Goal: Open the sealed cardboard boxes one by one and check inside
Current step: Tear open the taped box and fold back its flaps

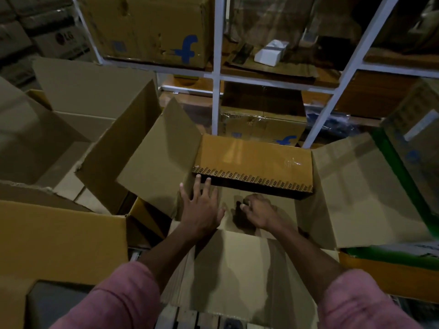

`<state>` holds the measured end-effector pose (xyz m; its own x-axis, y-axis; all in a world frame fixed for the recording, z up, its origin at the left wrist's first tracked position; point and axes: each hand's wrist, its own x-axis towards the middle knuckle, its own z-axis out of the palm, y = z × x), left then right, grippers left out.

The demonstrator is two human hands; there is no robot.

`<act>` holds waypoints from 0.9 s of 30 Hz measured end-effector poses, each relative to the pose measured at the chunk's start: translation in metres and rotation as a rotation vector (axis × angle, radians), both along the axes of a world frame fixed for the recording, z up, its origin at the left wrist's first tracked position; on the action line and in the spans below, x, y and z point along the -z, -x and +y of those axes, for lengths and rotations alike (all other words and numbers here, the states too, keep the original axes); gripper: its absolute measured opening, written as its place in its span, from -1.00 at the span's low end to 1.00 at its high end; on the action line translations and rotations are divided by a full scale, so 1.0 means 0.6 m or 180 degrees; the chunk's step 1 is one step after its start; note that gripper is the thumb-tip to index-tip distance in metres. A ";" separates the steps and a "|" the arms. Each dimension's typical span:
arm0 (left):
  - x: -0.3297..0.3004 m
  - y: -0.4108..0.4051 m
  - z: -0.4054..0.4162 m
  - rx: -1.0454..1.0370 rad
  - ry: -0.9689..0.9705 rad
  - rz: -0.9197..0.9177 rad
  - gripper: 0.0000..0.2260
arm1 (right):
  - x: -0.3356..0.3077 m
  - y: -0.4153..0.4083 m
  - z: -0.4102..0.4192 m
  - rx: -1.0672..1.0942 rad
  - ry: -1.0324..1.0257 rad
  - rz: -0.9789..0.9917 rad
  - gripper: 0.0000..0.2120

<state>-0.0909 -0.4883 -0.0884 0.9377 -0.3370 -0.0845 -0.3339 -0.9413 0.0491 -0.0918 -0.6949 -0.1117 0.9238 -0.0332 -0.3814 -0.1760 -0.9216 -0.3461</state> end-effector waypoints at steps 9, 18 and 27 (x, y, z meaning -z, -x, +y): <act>0.004 -0.055 -0.052 0.0056 0.0166 0.0148 -0.38 | -0.045 -0.061 -0.033 -0.0005 -0.0080 -0.1198 -0.23; -0.018 -0.197 -0.125 0.0019 0.0180 -0.0190 -0.26 | -0.091 -0.191 -0.102 -0.0063 0.0294 -0.1296 -0.24; 0.005 -0.256 -0.145 -0.0143 0.0171 -0.0198 -0.20 | -0.056 -0.287 -0.144 -0.0133 0.0342 -0.0837 -0.27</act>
<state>0.0624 -0.5750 -0.0916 0.9549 -0.2969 -0.0088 -0.2953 -0.9520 0.0803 0.0803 -0.7815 -0.0780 0.9920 -0.0203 -0.1248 -0.0543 -0.9599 -0.2749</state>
